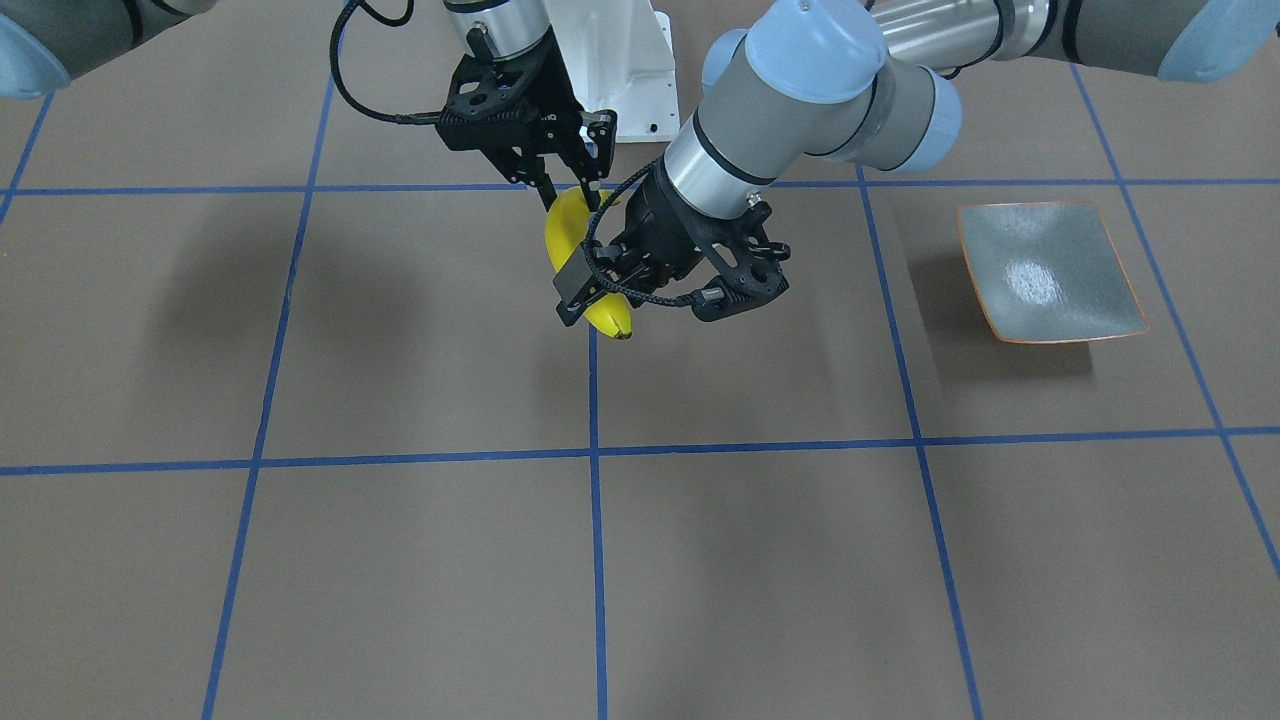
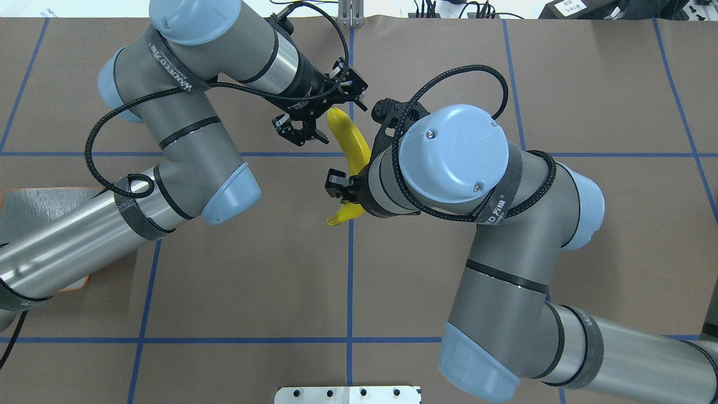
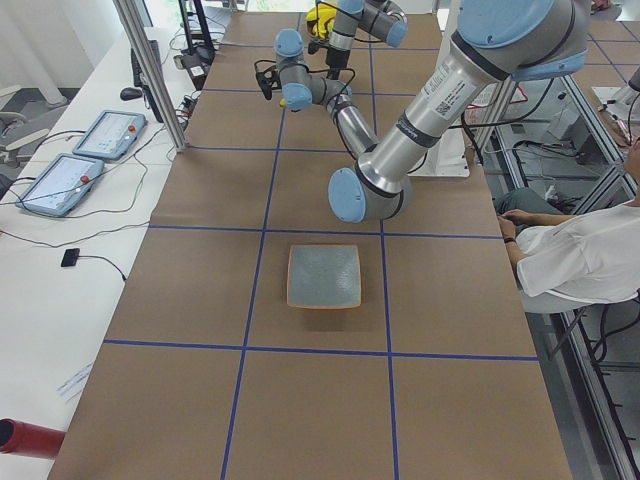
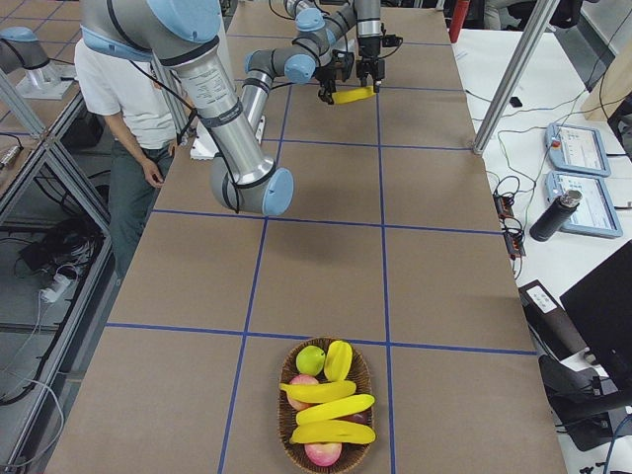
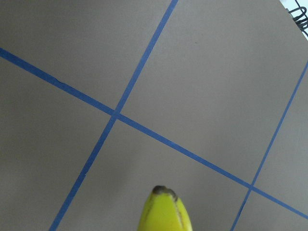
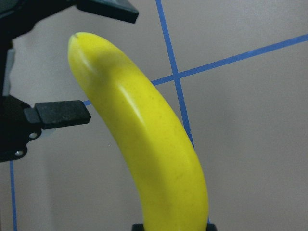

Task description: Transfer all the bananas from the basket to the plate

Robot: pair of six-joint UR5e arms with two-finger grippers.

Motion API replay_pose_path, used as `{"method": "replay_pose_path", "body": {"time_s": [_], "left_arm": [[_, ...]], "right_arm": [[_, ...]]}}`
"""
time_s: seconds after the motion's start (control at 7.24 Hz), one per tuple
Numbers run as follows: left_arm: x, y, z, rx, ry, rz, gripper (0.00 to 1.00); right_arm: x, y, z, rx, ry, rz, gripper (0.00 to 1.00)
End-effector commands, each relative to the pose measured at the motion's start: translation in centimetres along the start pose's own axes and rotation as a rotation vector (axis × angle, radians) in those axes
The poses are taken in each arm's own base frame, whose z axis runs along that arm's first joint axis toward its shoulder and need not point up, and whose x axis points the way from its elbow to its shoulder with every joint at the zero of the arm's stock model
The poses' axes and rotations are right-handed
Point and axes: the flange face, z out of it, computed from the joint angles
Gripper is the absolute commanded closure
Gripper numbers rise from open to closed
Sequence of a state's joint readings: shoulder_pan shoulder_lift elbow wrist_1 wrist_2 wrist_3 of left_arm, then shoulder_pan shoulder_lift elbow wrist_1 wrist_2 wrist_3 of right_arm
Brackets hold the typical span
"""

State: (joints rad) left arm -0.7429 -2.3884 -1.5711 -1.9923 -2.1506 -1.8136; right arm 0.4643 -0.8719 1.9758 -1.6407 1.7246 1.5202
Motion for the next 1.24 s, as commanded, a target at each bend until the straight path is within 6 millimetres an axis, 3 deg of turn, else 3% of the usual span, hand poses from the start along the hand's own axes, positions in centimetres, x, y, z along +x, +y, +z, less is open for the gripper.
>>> {"method": "replay_pose_path", "body": {"time_s": [0.0, 0.14, 0.41, 0.55, 0.69, 0.97, 1.1], "left_arm": [[0.0, 1.0, 0.3, -0.014, -0.001, -0.008, 0.33], [0.0, 1.0, 0.3, -0.014, -0.001, -0.009, 0.43], [0.0, 1.0, 0.2, -0.014, 0.000, -0.010, 1.00], [0.0, 1.0, 0.2, -0.014, 0.000, -0.010, 1.00], [0.0, 1.1, 0.2, -0.014, 0.000, -0.011, 1.00], [-0.2, 1.0, -0.2, -0.013, 0.001, -0.011, 1.00], [-0.5, 0.8, -0.8, -0.010, 0.002, -0.011, 1.00]], "right_arm": [[-0.1, 0.5, 0.2, 0.018, 0.004, -0.006, 1.00], [0.0, 0.4, 0.3, 0.022, 0.010, -0.004, 1.00], [0.1, 0.4, -0.6, 0.024, 0.010, -0.005, 1.00], [0.1, 0.5, -0.7, 0.024, 0.010, -0.005, 1.00], [0.0, 0.4, -0.8, 0.027, 0.007, 0.000, 0.01], [0.9, 0.5, -2.4, 0.027, -0.015, -0.003, 0.00], [3.8, 0.6, -4.0, 0.031, -0.021, 0.000, 0.00]]}}
